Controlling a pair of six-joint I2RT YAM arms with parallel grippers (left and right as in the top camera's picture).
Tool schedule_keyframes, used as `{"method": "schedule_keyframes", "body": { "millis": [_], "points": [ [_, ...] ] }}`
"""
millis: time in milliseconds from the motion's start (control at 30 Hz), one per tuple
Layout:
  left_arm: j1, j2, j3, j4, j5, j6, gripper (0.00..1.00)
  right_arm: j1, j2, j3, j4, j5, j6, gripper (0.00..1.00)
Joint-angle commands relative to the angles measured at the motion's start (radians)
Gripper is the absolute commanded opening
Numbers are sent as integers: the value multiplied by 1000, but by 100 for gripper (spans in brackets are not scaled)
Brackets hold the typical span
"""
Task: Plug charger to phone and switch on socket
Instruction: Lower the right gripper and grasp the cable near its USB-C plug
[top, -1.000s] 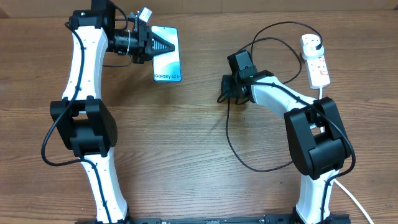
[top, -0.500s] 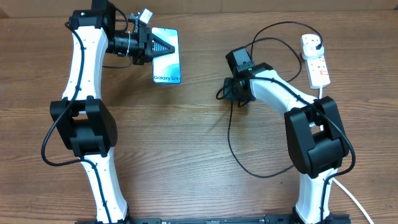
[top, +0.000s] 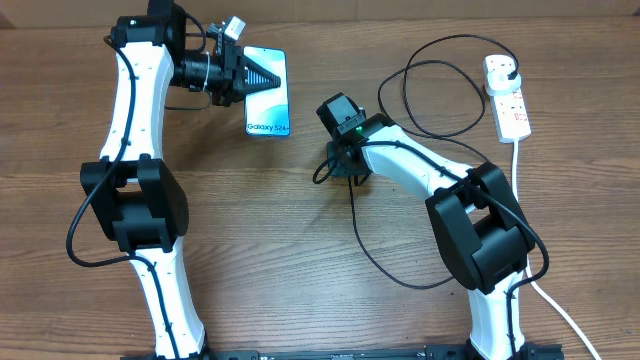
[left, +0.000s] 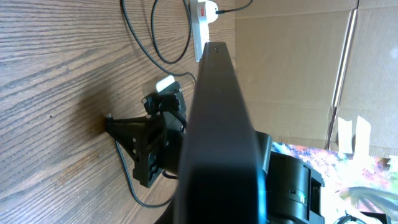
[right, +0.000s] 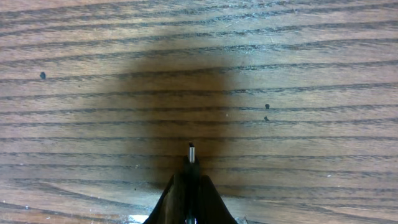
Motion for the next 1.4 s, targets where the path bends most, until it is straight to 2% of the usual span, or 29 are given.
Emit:
{"method": "schedule_keyframes", "body": {
  "millis": [0,33,133,1000,1067,1167,1267,1367],
  "points": [
    [4,-18,7,-4,19,20,4,-4,62,2,-21,-3,26,14],
    [4,-18,6,-5,19,20,4,-4,62,2,-26,-16,26,20],
    [5,-18,7,-8,18,20,4,-4,62,2,-44,-72,26,25],
    [6,-18,7,-11,5,20,4,-8,61,26,-128,-108,48,25],
    [6,-18,7,-11,4,20,4,-8,61,26,-129,-108,49,21],
    [6,-18,6,-11,2,20,4,-8,61,26,-129,-121,49,4],
    [6,-18,7,-11,-30,19,4,-9,53,35,-129,-159,40,4],
    [6,-18,7,-11,-96,16,4,-9,1,58,-132,-270,-50,4]
  ]
}}
